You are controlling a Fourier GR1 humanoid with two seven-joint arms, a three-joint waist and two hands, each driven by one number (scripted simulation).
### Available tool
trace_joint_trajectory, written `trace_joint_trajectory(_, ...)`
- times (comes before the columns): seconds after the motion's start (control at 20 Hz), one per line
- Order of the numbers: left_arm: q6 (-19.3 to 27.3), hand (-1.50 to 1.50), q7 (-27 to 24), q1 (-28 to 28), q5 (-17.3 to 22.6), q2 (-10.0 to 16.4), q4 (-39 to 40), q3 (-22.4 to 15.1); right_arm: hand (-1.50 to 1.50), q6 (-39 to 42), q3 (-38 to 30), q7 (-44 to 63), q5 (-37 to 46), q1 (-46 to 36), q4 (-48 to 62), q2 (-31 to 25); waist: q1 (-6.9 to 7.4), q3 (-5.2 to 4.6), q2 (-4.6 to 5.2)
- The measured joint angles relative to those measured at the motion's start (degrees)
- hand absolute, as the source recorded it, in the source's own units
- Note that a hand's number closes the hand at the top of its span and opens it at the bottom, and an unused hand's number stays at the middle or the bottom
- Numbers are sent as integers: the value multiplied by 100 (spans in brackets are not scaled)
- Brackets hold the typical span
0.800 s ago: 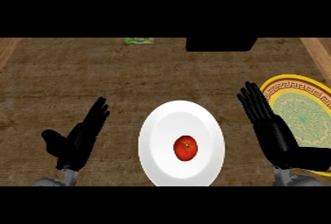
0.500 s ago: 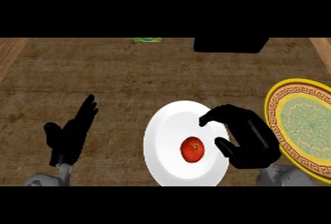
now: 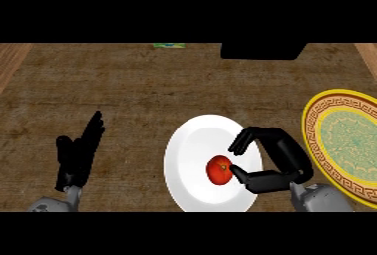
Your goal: Pick the tomato from the plate and place it in the plate
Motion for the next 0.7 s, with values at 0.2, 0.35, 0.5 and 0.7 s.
trace_joint_trajectory(0.2, 167, 0, 81, -56, -158, -120, 40, -86, -150, 1006, 53, -1063, -346, -39, 908, 109, 8, 3, 4)
trace_joint_trajectory(0.35, 264, 0, 219, -42, -240, -165, -34, -133, -150, 1396, 251, -1741, 251, -217, 1305, -164, -17, -2, -23)
trace_joint_trajectory(0.5, 236, 0, 239, -68, -249, -156, 15, -92, -150, 1318, 321, -2016, 944, -594, 1554, -444, -37, -10, -37)
trace_joint_trajectory(0.7, 194, 0, 271, -83, -249, -155, 63, -23, -150, 1140, 333, -1921, 1632, -1102, 1582, -757, -81, -18, -55)
